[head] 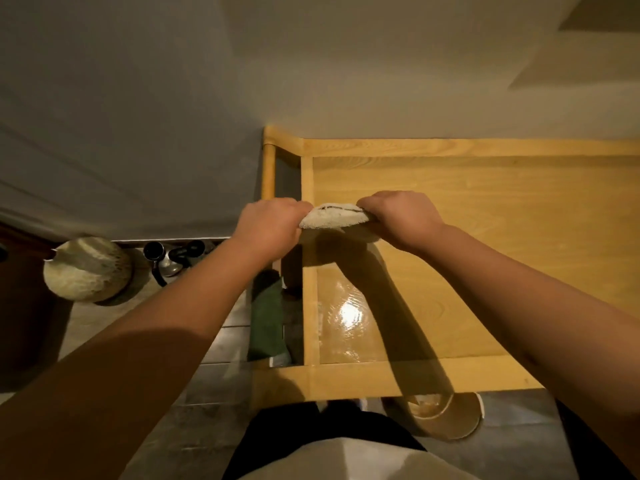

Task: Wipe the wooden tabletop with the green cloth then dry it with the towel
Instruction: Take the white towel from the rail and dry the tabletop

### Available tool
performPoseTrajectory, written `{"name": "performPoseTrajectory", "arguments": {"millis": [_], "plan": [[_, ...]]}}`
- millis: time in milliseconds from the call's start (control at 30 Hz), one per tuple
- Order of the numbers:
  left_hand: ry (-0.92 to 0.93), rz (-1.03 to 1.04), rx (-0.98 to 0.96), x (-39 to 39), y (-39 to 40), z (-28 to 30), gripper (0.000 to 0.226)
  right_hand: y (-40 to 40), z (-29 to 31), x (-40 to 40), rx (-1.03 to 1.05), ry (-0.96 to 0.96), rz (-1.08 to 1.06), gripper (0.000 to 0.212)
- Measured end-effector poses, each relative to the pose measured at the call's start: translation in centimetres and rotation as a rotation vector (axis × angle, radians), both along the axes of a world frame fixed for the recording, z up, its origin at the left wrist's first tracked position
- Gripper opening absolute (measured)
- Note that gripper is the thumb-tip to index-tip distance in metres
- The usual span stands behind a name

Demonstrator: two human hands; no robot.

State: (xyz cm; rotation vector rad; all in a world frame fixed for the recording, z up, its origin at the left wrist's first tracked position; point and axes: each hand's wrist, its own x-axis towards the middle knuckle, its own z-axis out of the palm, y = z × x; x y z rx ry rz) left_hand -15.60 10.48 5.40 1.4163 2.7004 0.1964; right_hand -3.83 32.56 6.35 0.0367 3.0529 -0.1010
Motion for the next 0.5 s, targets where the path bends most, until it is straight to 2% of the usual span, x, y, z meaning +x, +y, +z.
{"name": "performPoseTrajectory", "arguments": {"millis": [100, 167, 233, 300, 367, 400, 433, 500], "plan": [[0.03, -0.085, 0.074, 5.8, 0.5, -0.2, 0.019, 0.3, 0.1, 6.1, 0.083, 0.047, 0.003, 0.015], [0.032, -0.124, 0.087, 10.4, 0.1, -2.0, 0.021, -0.5, -1.4, 10.4, 0.102, -0.033, 0.019, 0.016], [-0.027, -0.157, -0.033, 15.2, -0.9, -4.8, 0.033, -1.8, -3.8, 14.6, 0.094, -0.19, 0.053, 0.018], [-0.199, -0.189, -0.283, 18.8, -2.4, -7.9, 0.055, -3.0, -6.3, 18.2, 0.047, -0.353, 0.094, 0.023], [-0.336, -0.196, -0.488, 21.1, -3.7, -9.9, 0.08, -4.0, -8.1, 20.8, 0.006, -0.473, 0.089, 0.044], [-0.354, -0.189, -0.512, 21.8, -4.2, -10.5, 0.09, -4.3, -8.8, 21.6, -0.001, -0.496, 0.063, 0.059], [-0.357, -0.17, -0.5, 22.1, -4.5, -10.8, 0.096, -4.6, -9.3, 22.0, -0.01, -0.488, 0.022, 0.071], [-0.34, -0.12, -0.423, 22.2, -4.7, -10.9, 0.097, -5.0, -9.4, 21.6, -0.046, -0.401, -0.058, 0.081]]}}
